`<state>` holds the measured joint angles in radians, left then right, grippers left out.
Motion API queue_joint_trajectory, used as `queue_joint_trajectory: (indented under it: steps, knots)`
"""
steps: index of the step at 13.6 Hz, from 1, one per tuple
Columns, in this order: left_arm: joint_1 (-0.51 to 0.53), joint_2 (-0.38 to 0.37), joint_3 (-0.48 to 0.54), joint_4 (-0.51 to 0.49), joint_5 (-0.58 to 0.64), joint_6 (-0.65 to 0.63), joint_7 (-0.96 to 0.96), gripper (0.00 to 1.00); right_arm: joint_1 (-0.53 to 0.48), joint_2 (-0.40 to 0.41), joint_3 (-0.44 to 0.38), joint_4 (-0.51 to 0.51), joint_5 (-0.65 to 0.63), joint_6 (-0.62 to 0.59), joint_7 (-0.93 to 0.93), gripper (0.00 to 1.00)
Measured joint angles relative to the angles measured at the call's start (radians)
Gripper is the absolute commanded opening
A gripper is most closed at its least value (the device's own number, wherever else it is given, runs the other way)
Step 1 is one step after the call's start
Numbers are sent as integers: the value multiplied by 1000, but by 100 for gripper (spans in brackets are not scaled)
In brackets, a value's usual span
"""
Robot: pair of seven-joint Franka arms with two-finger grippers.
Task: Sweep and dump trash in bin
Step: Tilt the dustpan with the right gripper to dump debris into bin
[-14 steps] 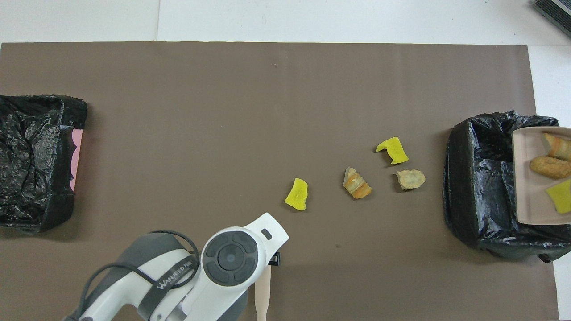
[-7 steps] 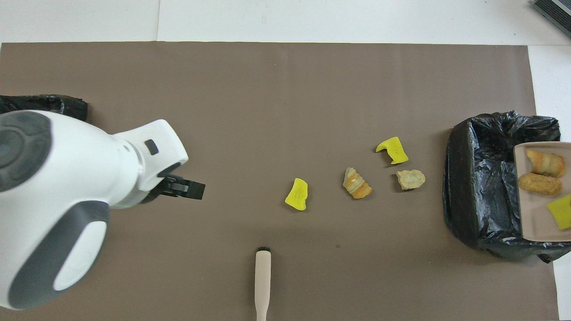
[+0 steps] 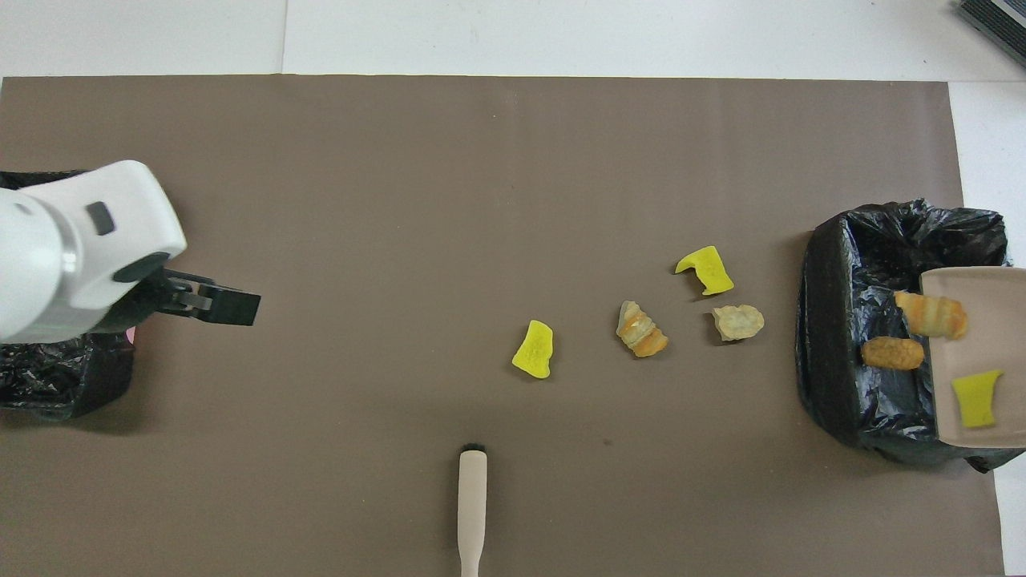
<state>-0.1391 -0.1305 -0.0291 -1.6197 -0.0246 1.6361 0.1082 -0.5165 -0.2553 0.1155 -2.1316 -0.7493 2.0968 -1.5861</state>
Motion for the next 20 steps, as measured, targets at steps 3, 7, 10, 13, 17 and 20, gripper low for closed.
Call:
queue_joint_trajectory:
  steps: [3,7,10,13,17,20]
  knots:
    - [34,41,0,54,0,-7,11,100,2,0,3,5,-4,9,-7,0]
    - [41,99,0,123,0,-40,12,100,75,-6,16,15,-110,13,57,0]
    - [44,101,2,132,0,-51,12,100,82,-11,15,15,-161,19,77,0]
    - [44,97,2,134,0,-91,12,100,63,-13,-13,17,-191,68,21,0]
    - [59,87,4,134,0,-169,11,100,72,-19,-6,20,-180,43,6,0]
    - [68,86,4,134,0,-203,11,100,139,-23,-4,26,-161,-27,24,0]
